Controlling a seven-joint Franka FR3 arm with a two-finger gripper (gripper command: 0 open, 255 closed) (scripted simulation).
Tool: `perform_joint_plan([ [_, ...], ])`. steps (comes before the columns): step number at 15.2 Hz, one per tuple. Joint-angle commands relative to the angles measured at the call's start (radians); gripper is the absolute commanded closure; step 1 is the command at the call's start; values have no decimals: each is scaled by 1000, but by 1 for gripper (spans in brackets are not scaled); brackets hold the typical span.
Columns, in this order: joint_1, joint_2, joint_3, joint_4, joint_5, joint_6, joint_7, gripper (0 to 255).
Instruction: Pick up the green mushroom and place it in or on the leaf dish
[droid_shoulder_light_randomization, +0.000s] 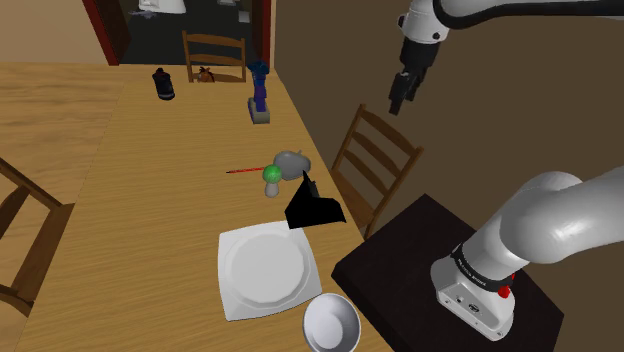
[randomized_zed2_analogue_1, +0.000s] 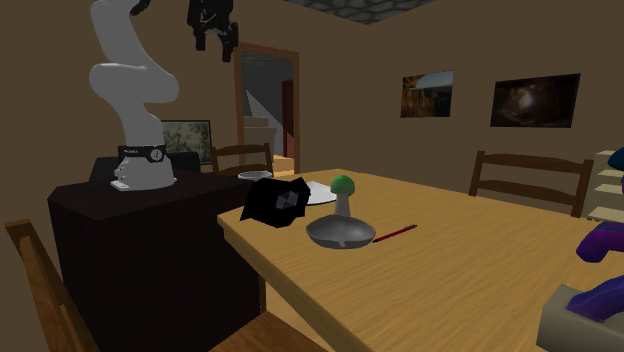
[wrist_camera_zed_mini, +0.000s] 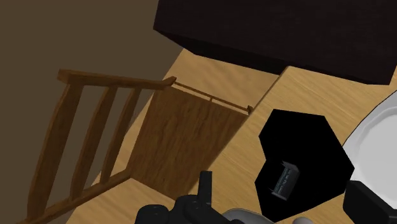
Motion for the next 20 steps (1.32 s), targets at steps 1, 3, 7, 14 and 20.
perform_joint_plan([
  [1,9,70,6,15,12,44,2,0],
  [3,17,139,12,32,22,86,1,0],
  [7,33,282,24,78,41,160,-3,0],
  [14,60,540,49,203,68,256,-11,0],
  [20,83,765,72,352,82,300,-19,0],
])
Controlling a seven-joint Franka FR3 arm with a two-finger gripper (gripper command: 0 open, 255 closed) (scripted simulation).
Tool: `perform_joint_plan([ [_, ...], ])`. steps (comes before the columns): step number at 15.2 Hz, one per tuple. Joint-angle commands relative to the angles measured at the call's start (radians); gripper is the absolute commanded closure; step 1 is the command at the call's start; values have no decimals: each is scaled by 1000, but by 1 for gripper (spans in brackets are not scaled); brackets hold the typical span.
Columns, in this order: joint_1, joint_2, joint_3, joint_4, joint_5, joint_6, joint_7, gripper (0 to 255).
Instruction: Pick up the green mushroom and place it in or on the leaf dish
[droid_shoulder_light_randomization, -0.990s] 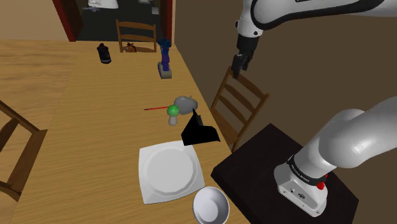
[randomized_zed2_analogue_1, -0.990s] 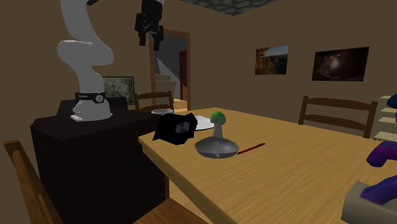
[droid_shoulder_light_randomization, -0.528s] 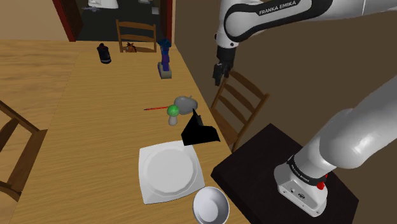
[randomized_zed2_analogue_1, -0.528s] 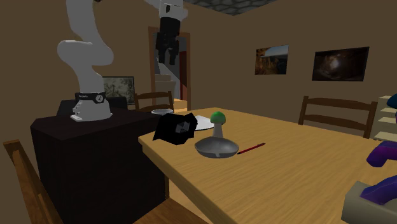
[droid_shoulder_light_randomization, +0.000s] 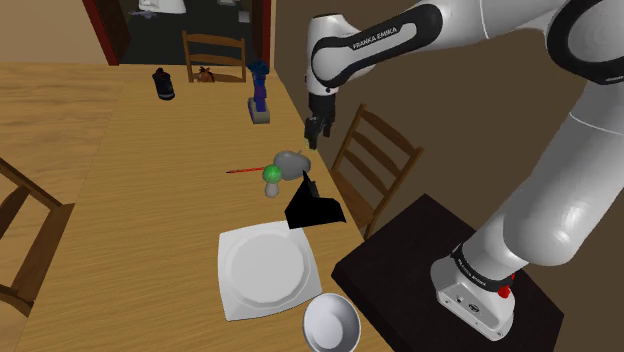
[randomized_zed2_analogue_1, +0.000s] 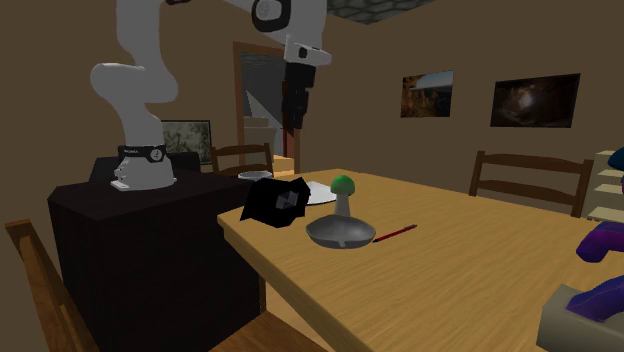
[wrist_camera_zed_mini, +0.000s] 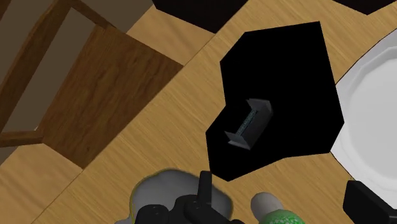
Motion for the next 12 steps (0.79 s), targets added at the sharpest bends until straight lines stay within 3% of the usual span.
perform_joint_plan([
  [1,9,76,8,60,4,5,-1,0],
  [12,70,509,45,469,7,-26,-13,0],
])
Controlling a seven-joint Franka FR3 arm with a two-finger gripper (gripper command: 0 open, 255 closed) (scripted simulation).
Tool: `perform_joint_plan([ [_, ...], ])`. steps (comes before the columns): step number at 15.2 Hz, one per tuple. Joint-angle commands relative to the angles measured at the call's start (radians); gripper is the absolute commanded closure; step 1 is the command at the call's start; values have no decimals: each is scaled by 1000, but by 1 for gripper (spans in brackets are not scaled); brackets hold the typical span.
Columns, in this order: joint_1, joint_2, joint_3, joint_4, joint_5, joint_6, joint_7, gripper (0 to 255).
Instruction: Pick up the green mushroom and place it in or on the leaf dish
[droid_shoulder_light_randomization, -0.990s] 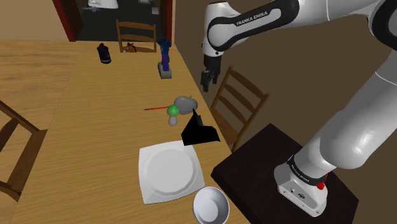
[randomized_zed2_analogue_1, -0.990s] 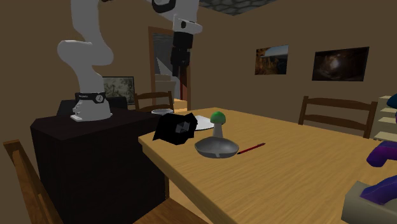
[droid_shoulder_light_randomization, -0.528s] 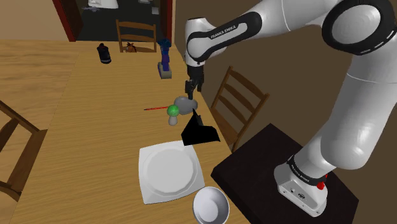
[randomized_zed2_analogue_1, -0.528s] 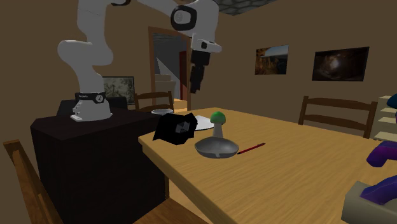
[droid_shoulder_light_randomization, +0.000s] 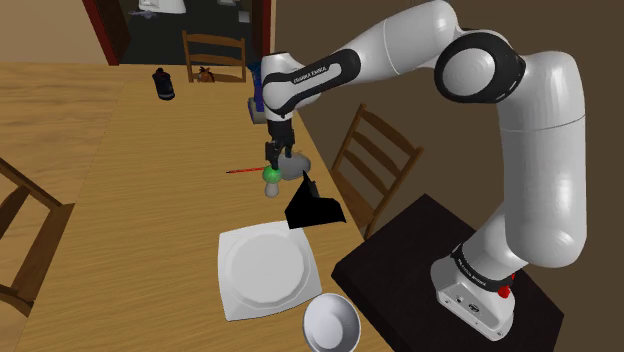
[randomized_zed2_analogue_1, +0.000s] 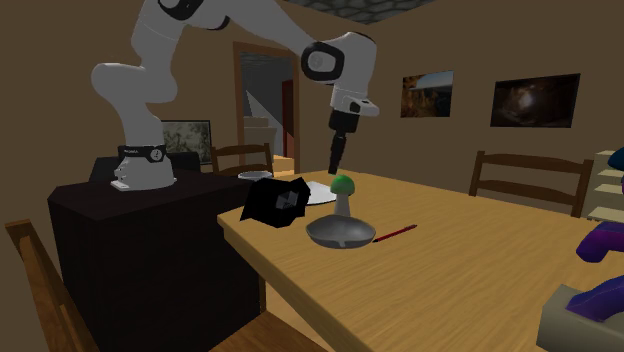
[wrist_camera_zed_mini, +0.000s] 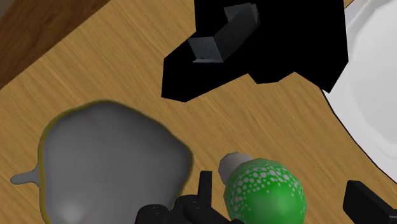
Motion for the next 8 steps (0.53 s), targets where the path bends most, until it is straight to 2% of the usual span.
perform_joint_plan([
  [1,11,65,5,69,0,-12,-2,0],
  [8,15,97,3,24,-3,66,-1,0],
])
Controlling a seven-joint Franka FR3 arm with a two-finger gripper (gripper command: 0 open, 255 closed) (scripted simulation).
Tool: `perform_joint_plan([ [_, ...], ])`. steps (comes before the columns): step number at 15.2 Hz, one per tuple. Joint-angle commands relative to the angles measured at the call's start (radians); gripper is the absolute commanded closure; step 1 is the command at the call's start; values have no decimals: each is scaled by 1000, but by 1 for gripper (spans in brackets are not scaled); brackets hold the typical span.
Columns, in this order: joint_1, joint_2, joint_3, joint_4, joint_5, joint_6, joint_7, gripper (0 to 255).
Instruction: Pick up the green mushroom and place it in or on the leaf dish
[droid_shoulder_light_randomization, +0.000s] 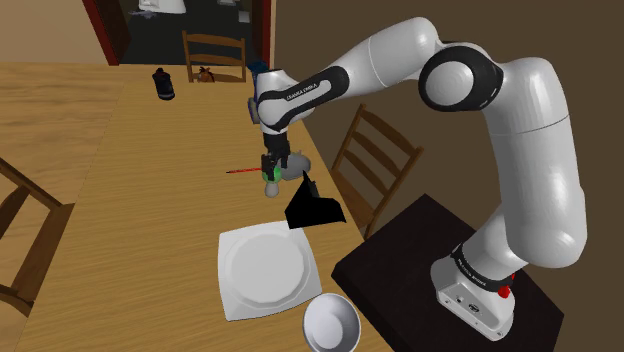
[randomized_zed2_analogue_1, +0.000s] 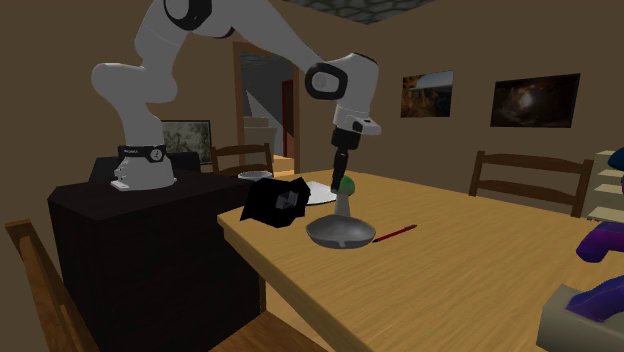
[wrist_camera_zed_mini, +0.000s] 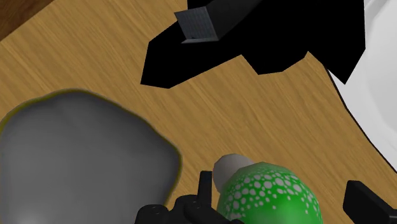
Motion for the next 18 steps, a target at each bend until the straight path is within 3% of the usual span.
perform_joint_plan([
  [1,0,9,-1,-11,-1,20,-1,0],
  [8,0,9,-1,-10,-1,19,-1,0],
  [9,0,9,-1,-10,-1,19,-1,255],
  [18,0,9,-1,-10,-1,20,-1,255],
])
